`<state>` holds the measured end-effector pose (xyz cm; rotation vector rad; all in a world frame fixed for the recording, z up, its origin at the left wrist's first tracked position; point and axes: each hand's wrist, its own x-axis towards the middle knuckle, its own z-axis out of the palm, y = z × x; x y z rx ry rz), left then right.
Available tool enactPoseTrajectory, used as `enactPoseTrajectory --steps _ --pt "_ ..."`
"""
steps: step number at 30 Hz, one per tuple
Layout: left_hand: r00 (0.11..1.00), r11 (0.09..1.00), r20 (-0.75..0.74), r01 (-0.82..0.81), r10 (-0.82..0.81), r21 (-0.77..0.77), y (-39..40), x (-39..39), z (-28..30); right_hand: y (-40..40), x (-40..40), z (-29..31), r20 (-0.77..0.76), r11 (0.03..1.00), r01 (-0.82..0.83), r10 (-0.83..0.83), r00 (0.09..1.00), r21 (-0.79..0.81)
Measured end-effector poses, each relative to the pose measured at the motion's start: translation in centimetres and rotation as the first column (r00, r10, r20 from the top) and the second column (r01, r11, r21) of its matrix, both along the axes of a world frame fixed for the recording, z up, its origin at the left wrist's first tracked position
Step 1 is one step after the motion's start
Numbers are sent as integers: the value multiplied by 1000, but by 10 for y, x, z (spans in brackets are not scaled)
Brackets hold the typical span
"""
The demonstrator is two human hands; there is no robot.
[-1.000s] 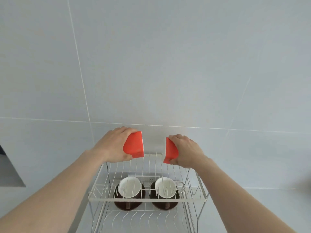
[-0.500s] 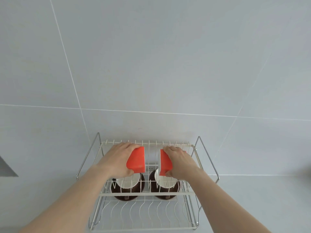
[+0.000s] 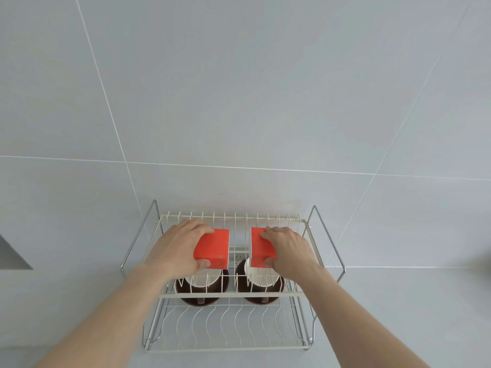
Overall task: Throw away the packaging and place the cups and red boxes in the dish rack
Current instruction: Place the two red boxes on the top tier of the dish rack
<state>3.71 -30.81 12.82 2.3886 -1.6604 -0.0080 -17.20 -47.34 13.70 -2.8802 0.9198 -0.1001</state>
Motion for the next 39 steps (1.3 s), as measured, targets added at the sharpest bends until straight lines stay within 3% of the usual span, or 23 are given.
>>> enactPoseTrajectory --steps 39 --pt "975 983 -162 -167 152 -79 3 -9 -15 5 4 -10 66 995 61 -67 996 85"
